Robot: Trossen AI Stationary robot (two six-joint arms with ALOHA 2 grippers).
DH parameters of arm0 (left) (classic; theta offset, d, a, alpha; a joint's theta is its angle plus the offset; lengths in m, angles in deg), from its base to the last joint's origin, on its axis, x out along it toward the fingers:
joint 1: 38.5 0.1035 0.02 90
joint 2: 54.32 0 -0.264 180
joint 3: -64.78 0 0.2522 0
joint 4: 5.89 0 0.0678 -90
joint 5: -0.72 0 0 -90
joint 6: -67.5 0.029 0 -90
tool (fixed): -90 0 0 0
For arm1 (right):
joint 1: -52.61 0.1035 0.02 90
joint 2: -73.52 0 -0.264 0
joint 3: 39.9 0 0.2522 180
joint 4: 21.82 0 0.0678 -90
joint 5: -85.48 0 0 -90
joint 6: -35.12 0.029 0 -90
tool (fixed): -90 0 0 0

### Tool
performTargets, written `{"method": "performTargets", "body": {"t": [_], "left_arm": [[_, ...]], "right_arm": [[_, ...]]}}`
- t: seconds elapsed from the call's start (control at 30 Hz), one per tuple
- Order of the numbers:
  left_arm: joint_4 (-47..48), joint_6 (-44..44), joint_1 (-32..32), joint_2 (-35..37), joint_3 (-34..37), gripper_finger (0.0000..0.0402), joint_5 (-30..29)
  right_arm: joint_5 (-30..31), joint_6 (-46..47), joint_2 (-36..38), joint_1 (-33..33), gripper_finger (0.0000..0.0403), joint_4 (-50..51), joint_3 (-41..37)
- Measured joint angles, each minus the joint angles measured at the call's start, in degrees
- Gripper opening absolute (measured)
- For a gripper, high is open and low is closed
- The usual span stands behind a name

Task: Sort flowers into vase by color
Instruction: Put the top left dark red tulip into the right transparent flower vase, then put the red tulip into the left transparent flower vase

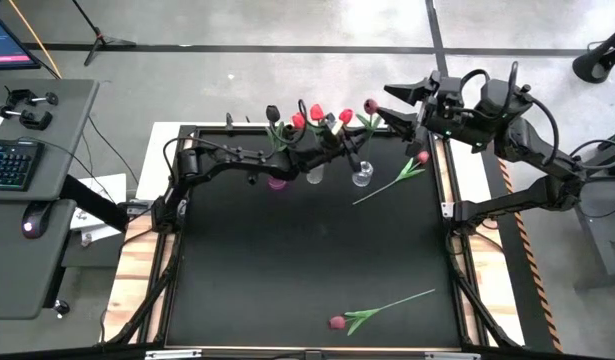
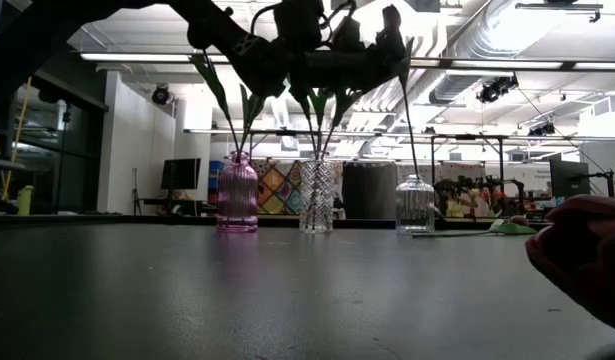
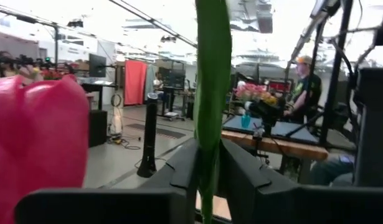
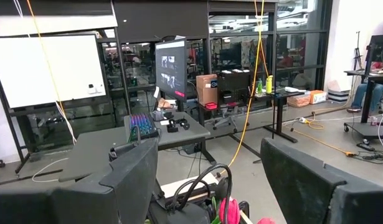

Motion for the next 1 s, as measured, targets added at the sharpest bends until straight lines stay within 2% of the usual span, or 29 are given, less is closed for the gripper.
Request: {"method": "performTargets", "body": {"t": [0.5, 0.7, 1.0], "left_arm": [[2.74, 0.32, -0.23, 1.64, 0.0, 0.0173, 1.04], [2.34, 0.29, -0.23, 5.38, 0.0, 0.0192, 1.27], [1.92, 0.27, -0.23, 11.2, 0.0, 0.0196, 1.72]], "right_arm": [[0.0, -0.02, 0.0, -0.01, 0.0271, -0.1, 0.0], [-0.01, -1.29, 0.04, -0.02, 0.0271, -1.43, 0.0], [0.0, -1.5, 0.04, 0.0, 0.0271, -2.14, 0.0]]}}
